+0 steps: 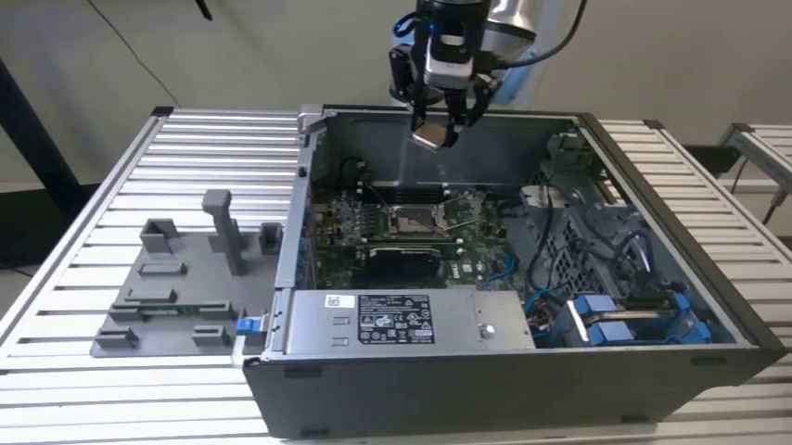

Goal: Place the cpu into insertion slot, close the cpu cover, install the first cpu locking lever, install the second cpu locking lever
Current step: 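Place the cpu into insertion slot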

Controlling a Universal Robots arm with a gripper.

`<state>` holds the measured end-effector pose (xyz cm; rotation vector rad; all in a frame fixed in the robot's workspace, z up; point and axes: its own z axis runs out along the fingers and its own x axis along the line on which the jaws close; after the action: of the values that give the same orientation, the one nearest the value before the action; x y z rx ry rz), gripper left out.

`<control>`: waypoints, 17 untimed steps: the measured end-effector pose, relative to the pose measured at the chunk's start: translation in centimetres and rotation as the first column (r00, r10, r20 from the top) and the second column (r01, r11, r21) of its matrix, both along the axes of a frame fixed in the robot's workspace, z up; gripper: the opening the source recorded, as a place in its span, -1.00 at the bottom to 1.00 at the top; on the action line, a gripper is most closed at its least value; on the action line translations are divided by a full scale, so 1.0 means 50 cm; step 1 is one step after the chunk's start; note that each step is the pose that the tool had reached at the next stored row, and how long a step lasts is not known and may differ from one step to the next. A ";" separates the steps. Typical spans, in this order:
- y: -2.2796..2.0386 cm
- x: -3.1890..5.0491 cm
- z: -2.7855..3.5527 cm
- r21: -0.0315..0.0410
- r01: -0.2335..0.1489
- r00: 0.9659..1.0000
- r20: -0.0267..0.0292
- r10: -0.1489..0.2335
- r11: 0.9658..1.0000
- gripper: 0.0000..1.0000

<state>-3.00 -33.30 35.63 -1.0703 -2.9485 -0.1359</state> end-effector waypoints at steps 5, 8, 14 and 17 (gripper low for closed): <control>0.0000 0.000 -0.003 0.000 0.066 0.998 -0.006 -0.066 0.998 0.08; 0.0000 0.000 -0.005 -0.001 0.107 0.994 -0.010 -0.107 0.994 0.08; 0.0000 0.000 -0.009 -0.002 0.188 0.982 -0.017 -0.188 0.982 0.08; 0.0000 0.000 -0.012 -0.002 0.229 0.973 -0.020 -0.229 0.974 0.08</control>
<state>-3.00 -33.30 35.05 -1.3998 -2.7976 -0.1244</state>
